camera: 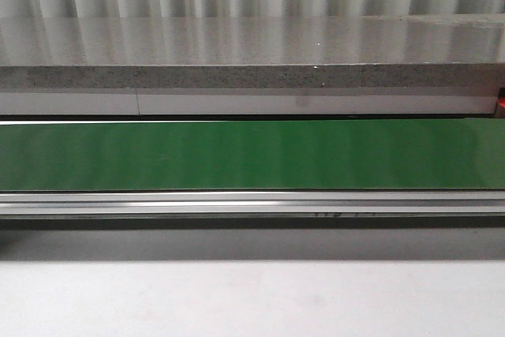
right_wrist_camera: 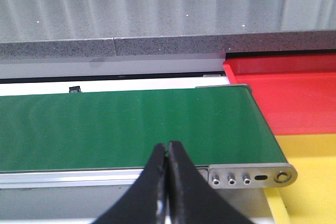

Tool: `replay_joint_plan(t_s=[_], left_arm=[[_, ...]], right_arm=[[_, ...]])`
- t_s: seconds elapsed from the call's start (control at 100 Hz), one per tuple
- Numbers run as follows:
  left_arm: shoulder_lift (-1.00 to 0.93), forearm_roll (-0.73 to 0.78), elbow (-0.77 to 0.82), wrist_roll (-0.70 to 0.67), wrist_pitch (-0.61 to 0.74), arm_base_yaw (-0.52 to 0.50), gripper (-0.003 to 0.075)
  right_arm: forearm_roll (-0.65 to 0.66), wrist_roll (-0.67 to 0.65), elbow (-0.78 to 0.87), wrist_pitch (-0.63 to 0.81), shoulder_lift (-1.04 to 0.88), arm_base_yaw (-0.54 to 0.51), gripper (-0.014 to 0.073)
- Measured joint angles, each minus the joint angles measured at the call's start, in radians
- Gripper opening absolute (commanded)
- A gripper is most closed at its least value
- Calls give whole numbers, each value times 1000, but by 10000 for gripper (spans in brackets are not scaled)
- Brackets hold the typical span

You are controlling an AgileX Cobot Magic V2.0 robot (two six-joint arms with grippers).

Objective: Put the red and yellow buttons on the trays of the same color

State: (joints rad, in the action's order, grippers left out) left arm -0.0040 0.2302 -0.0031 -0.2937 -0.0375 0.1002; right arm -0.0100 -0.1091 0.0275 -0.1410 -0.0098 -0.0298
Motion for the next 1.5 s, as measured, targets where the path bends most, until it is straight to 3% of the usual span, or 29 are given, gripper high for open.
replay_joint_plan(t_s=[0.67, 0.86, 1.24, 1.5], left_arm=[[0, 0, -14, 0, 38, 0, -20], [52, -24, -184, -1, -165, 0, -20], [417, -40, -652, -1, -779, 0, -20], [551, -44, -693, -1, -896, 0, -20]], right_arm=[[0, 0, 0, 0, 0, 0, -67], [0, 0, 0, 0, 0, 0, -67], [0, 0, 0, 0, 0, 0, -67], [0, 0, 0, 0, 0, 0, -67]])
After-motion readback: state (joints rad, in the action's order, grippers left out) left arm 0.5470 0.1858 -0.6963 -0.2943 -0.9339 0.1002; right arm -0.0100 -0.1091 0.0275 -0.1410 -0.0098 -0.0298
